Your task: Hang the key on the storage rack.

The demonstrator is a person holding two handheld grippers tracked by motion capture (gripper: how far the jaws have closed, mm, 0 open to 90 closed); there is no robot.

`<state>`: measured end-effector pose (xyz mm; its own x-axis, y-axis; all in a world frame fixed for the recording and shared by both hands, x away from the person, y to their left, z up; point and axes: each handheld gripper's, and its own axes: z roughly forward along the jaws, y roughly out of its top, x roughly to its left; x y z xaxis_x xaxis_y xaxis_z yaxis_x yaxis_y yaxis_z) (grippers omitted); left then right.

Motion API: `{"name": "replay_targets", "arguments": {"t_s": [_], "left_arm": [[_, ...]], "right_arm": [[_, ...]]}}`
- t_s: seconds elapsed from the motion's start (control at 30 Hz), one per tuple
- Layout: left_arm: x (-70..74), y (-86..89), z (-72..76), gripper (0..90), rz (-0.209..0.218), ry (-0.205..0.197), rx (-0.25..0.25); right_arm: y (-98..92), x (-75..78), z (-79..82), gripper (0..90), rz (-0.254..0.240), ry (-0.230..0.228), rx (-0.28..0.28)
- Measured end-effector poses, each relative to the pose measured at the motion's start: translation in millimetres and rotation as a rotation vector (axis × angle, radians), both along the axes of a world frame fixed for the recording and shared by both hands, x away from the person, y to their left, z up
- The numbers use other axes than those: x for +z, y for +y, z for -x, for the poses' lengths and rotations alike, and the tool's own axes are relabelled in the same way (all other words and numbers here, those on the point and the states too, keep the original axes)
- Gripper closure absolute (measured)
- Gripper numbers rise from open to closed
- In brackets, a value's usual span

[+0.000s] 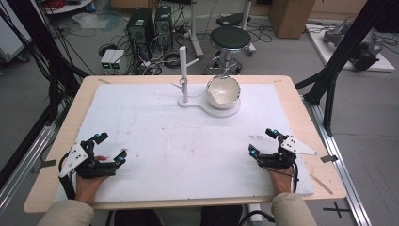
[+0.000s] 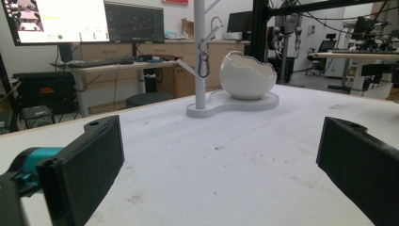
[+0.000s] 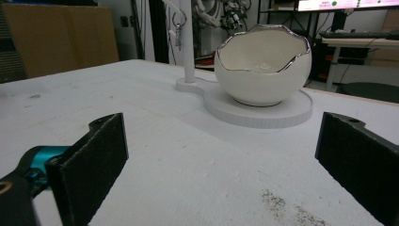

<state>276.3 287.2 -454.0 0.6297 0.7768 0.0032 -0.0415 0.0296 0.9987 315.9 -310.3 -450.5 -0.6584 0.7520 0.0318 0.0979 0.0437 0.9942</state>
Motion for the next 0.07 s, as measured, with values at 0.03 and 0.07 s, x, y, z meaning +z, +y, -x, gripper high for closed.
{"name": "replay_targets", "arguments": {"t_s": [0.03, 0.07], "left_arm": [[-0.1, 0.1, 0.0, 1.7, 0.003, 0.000, 0.001], [0.0, -0.3, 0.0, 1.7, 0.001, 0.001, 0.003]], "right_arm": [[0.1, 0.1, 0.3, 2.0, 0.001, 0.004, 0.001], [0.2, 0.0, 0.2, 2.0, 0.003, 0.001, -0.002]]}}
